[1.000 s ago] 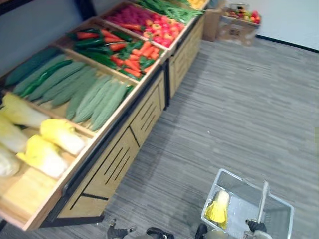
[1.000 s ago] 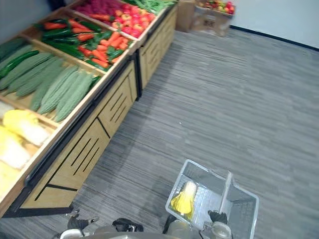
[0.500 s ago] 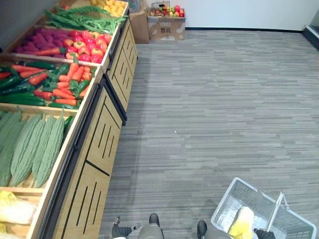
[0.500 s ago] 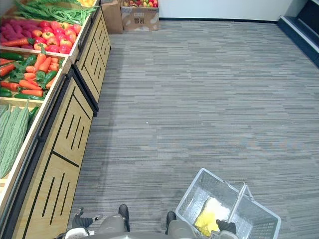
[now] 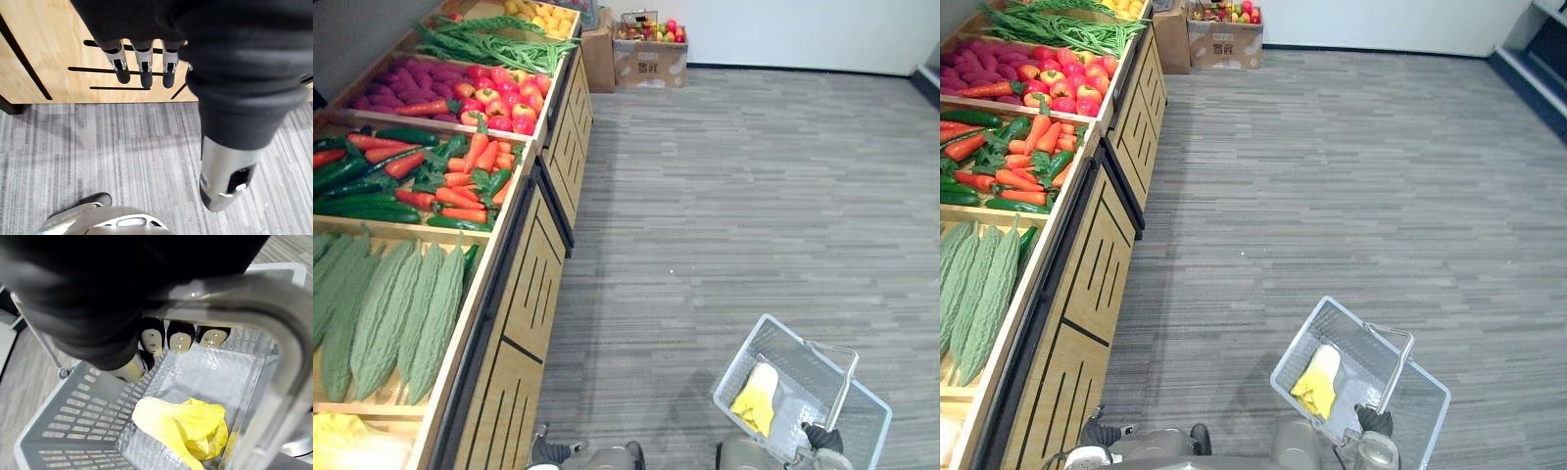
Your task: Pick vegetable in the basket
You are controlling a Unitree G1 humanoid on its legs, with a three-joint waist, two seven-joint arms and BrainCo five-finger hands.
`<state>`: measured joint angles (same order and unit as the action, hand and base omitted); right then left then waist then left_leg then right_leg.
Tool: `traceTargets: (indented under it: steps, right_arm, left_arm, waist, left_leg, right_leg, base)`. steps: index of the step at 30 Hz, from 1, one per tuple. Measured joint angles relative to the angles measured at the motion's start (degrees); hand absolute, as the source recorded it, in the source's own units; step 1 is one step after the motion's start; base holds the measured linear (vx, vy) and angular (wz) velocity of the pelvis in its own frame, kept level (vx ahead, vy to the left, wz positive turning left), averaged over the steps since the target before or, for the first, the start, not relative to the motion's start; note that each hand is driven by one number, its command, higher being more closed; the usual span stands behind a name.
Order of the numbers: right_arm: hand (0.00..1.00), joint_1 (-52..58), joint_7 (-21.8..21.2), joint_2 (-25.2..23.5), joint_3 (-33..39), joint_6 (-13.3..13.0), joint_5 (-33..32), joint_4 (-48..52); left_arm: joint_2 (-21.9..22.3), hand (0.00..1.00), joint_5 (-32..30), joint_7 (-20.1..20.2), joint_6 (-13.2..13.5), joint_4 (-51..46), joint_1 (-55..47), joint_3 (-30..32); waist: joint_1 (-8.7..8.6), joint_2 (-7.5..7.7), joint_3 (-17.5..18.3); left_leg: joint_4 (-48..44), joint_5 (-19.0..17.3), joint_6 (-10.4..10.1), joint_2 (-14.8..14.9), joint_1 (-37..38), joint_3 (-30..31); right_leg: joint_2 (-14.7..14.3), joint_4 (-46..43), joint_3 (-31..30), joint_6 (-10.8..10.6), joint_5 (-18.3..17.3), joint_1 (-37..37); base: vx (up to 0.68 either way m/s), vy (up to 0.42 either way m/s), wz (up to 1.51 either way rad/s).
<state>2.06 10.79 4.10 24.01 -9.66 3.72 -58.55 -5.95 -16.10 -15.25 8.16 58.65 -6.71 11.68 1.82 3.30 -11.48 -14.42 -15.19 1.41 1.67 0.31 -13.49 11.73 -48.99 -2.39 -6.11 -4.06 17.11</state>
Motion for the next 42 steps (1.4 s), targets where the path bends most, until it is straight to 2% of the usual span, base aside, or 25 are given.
traceTargets:
  steps: [1, 3, 5, 7, 9, 11, 12, 13, 16, 18, 19, 21, 22, 24, 28, 30, 31, 32, 33, 37, 38, 39, 40, 41, 42]
  right_arm:
    - [1.00, 0.0, 0.0, -0.6, -0.8, -0.4, -0.1, 0.6]
    - [1.00, -0.1, 0.0, -0.7, -2.1, -0.6, -0.1, 0.9]
    - [1.00, -0.4, -0.1, -0.7, -2.5, -0.8, -0.1, 0.9]
    - [1.00, -1.0, -0.1, -0.7, -2.0, -0.7, -0.1, 1.0]
    - [1.00, -1.0, 0.2, -0.7, -0.7, -0.5, -0.3, 1.4]
    - [1.00, -0.9, 0.1, -0.6, 0.0, -0.3, -0.3, 1.4]
    - [1.00, -0.8, 0.2, -0.7, 1.0, -0.1, -0.3, 1.3]
    - [1.00, -0.9, 0.1, -0.7, 1.2, 0.0, -0.3, 1.4]
    - [1.00, -0.6, -0.5, -0.9, 3.2, 0.5, -0.2, 1.3]
    - [1.00, 0.5, -0.9, -0.9, 3.1, 1.0, -0.2, 1.3]
    - [1.00, 1.2, -1.1, -1.3, 2.7, 1.1, -0.3, 1.4]
    - [1.00, 1.4, -1.3, -1.6, 2.3, 1.7, -0.2, 1.4]
    - [1.00, 1.5, -1.2, -1.8, 1.7, 1.8, -0.3, 1.4]
    - [1.00, 1.8, -1.2, -1.9, 0.3, 2.0, -0.3, 1.3]
    - [1.00, 2.7, -1.1, -2.0, -0.5, 2.0, -0.2, 1.6]
    - [1.00, 4.9, -0.9, -1.9, -0.2, 1.9, -0.2, 2.2]
    - [1.00, 6.1, -0.4, -1.8, -0.1, 2.0, -0.3, 2.2]
    - [1.00, 6.3, -0.1, -3.0, -0.4, 2.3, -0.3, 1.7]
    - [1.00, 6.7, -0.2, -3.8, -0.9, 1.9, -0.2, 1.7]
    - [1.00, 4.3, -0.8, -4.0, -1.0, 1.9, 0.3, -1.1]
    - [1.00, 4.5, -1.1, -2.9, -1.3, 1.8, 0.9, -1.4]
    - [1.00, 3.3, -1.5, -2.0, -2.2, 1.9, 1.0, -3.6]
    - [1.00, 3.1, -1.4, -2.0, -2.2, 1.8, 1.0, -3.8]
    - [1.00, 2.0, -1.3, -1.9, -2.1, 1.9, 0.9, -4.4]
    - [1.00, 1.9, -1.3, -1.7, -2.1, 1.8, 0.9, -4.4]
  left_arm:
    - [-0.4, 0.00, 0.0, 0.0, 0.0, 0.0, -0.2, 0.2]
    - [-0.4, 0.00, 0.0, 0.0, -0.1, 0.0, 0.0, 1.0]
    - [0.3, 0.00, 0.1, 0.0, -0.1, 0.1, 0.7, 2.1]
    - [1.0, 0.00, 0.0, 0.0, -0.1, 0.1, 2.2, 2.6]
    - [2.5, 0.00, -0.4, 0.0, -0.1, 0.0, 3.3, 4.3]
    - [2.9, 0.00, -0.4, 0.0, -0.1, 0.1, 3.7, 4.6]
    - [3.7, 0.00, -0.4, 0.2, 0.0, 0.1, 4.5, 5.4]
    - [4.2, 0.00, -0.4, 0.3, 0.0, 0.1, 4.6, 5.7]
    - [6.0, 0.00, -0.4, 0.4, 0.1, -0.5, 4.5, 8.4]
    - [6.9, 0.00, -0.2, 0.6, 0.0, -1.3, 4.6, 9.8]
    - [7.7, 0.00, 0.7, 0.6, 0.1, -2.3, 4.7, 11.3]
    - [8.1, 0.00, 3.6, 0.6, 0.1, -3.4, 4.9, 11.8]
    - [8.2, 0.00, 5.3, 0.5, 0.1, -4.2, 4.9, 11.9]
    - [8.4, 0.00, 6.5, 0.4, 0.2, -5.6, 5.0, 11.9]
    - [8.6, 0.00, 6.4, 0.0, 0.6, -6.7, 5.2, 12.3]
    - [9.2, 0.00, 6.4, -0.1, 0.5, -6.2, 4.9, 12.2]
    - [9.8, 0.00, 6.6, -0.1, 0.6, -6.2, 4.2, 12.3]
    - [8.7, 0.00, 6.2, 0.0, 0.5, -6.1, 4.1, 12.9]
    - [7.5, 0.00, 5.8, 0.2, 0.4, -5.7, 4.1, 12.9]
    - [5.7, 0.00, 5.8, 0.5, 0.6, -5.3, 4.0, 14.6]
    - [4.9, 0.00, 5.2, 0.6, 0.3, -3.5, 3.1, 14.2]
    - [3.3, 0.00, 4.4, 0.5, -0.2, -1.1, 2.4, 12.6]
    - [2.9, 0.00, 4.4, 0.5, -0.2, -0.7, 2.3, 12.3]
    - [1.5, 0.00, 4.2, 0.5, -1.0, 0.6, 1.6, 10.9]
    - [1.2, 0.00, 4.1, 0.4, -1.7, 0.8, 1.1, 10.4]
  waist:
    - [0.08, 0.80, 0.0]
    - [0.07, 1.16, -0.1]
    - [0.03, 0.66, -0.3]
    - [0.00, -0.41, -1.0]
    - [-0.09, -1.24, -1.9]
    - [-0.11, -1.32, -2.3]
    - [-0.29, -2.41, -2.3]
    - [-0.10, -2.96, -2.3]
    - [-0.55, -3.96, -1.8]
    - [-1.01, -4.25, -1.7]
    - [-0.88, -3.95, -1.9]
    - [0.16, -3.88, -2.0]
    - [0.53, -2.80, -2.3]
    - [1.79, -2.21, -1.9]
    - [3.11, -2.22, -1.7]
    - [3.05, -2.91, -1.1]
    - [3.69, -3.44, -0.3]
    - [3.46, -1.18, 1.3]
    - [2.92, 0.94, 2.7]
    - [3.56, 1.58, 4.1]
    - [3.26, 1.69, 6.3]
    - [2.19, 2.76, 6.7]
    - [2.11, 2.97, 6.7]
    - [1.66, 3.24, 6.4]
    - [1.27, 2.83, 6.1]
  left_leg:
    - [0.2, -0.7, 0.1, 0.5, 1.4, 0.0]
    - [1.7, -0.9, -0.1, 1.2, 3.3, 0.0]
    - [4.2, -0.7, -0.5, 1.8, 5.1, 0.0]
    - [5.6, -1.2, -1.7, 2.1, 6.8, 0.7]
    - [6.5, -2.7, -4.0, 2.2, 10.1, 2.1]
    - [6.6, -3.8, -5.3, 3.1, 12.3, 3.2]
    - [6.0, -4.2, -5.9, 4.9, 13.5, 4.1]
    - [4.8, -3.9, -6.2, 5.7, 13.3, 4.7]
    - [-10.3, 2.1, -7.9, 9.3, 8.8, 8.7]
    - [-22.0, 9.6, -8.4, 10.4, 3.9, 12.2]
    - [-32.7, 16.0, -9.7, 11.7, -1.2, 14.4]
    - [-44.3, 14.2, -9.6, 13.4, -7.7, 14.1]
    - [-46.6, 11.5, -9.0, 13.3, -10.9, 13.7]
    - [-44.0, 8.1, -8.2, 13.5, -15.5, 12.1]
    - [-18.9, 6.8, -7.2, 12.5, -18.8, 5.4]
    - [-3.6, 12.1, -6.4, 11.2, -17.4, -2.3]
    - [-0.8, 17.2, -3.2, 10.8, -17.3, -5.1]
    - [-1.5, 16.9, -1.5, 9.2, -17.3, -8.8]
    - [-2.2, 15.2, -0.3, 8.6, -17.9, -11.6]
    - [-14.7, 12.8, 2.5, 11.0, -21.7, -14.7]
    - [-7.3, 12.6, 2.9, 8.5, -19.5, -14.1]
    - [-3.7, 8.6, 3.0, 5.9, -15.8, -14.4]
    - [-3.3, 8.4, 3.3, 5.4, -15.3, -14.1]
    - [-2.3, 7.4, 3.1, 3.9, -12.9, -12.9]
    - [-1.7, 6.6, 3.1, 3.3, -10.8, -11.7]
  right_leg:
    - [-0.6, -2.9, 1.4, 1.4, -1.5, 2.2]
    - [-1.6, -0.5, 5.9, 1.0, -4.4, 4.4]
    - [-3.3, 11.7, 10.6, 0.9, -4.3, 5.4]
    - [-4.7, 26.5, 11.6, -0.4, -2.4, 5.5]
    - [-4.3, 38.1, 11.2, 0.0, 2.9, 5.0]
    - [-4.4, 38.5, 11.3, 0.9, 7.0, 4.3]
    - [-5.4, 32.7, 11.5, 2.1, 8.1, 5.1]
    - [-5.8, 29.9, 11.8, 3.2, 5.6, 5.8]
    - [-6.1, 22.4, 15.6, 5.3, -3.4, 2.9]
    - [-6.4, 23.1, 17.9, 6.1, -6.0, -1.3]
    - [-6.9, 24.3, 18.8, 6.5, -7.5, -4.8]
    - [-8.1, 26.8, 19.0, 7.2, -8.1, -10.0]
    - [-8.1, 29.1, 18.9, 7.3, -8.1, -13.6]
    - [-7.6, 32.3, 17.9, 7.3, -8.1, -17.6]
    - [-4.8, 35.6, 17.9, 3.2, -10.6, -23.4]
    - [-4.0, 36.1, 19.1, 1.2, -12.7, -26.5]
    - [-3.8, 35.7, 19.1, 0.8, -15.3, -27.9]
    - [-2.2, 36.5, 18.1, 2.0, -16.5, -28.9]
    - [-1.0, 37.5, 15.6, 2.8, -15.2, -28.4]
    - [-1.4, 38.3, 7.6, 1.8, -3.1, -29.6]
    - [-0.9, 33.2, 6.8, -0.2, -1.8, -27.6]
    - [1.1, 21.8, 5.2, -6.2, 0.4, -24.3]
    - [1.5, 19.5, 4.5, -8.3, 1.6, -23.3]
    - [1.6, 9.7, 1.7, -11.0, 8.4, -19.2]
    - [1.2, 2.5, 1.9, -10.9, 8.8, -16.6]
  base:
    - [0.21, 0.024, 0.05]
    - [0.29, 0.004, 0.02]
    - [0.37, -0.019, 0.07]
    - [0.38, -0.081, 0.20]
    - [0.52, -0.189, 0.37]
    - [0.45, -0.221, 0.42]
    - [0.51, -0.277, 0.39]
    - [0.51, -0.303, 0.33]
    - [0.61, -0.390, 0.39]
    - [0.43, -0.231, 0.50]
    - [0.47, -0.221, 0.36]
    - [0.48, -0.193, 0.16]
    - [0.39, -0.110, 0.07]
    - [0.35, -0.061, -0.13]
    - [0.35, 0.114, -0.14]
    - [0.35, 0.253, 0.29]
    - [0.40, 0.298, 0.26]
    - [0.54, 0.298, 0.34]
    - [0.49, 0.209, 0.34]
    - [0.50, 0.326, 0.16]
    - [0.32, 0.335, 0.25]
    - [0.39, 0.380, 0.35]
    - [0.34, 0.256, 0.47]
    - [0.26, 0.152, 0.47]
    - [0.34, 0.160, 0.68]
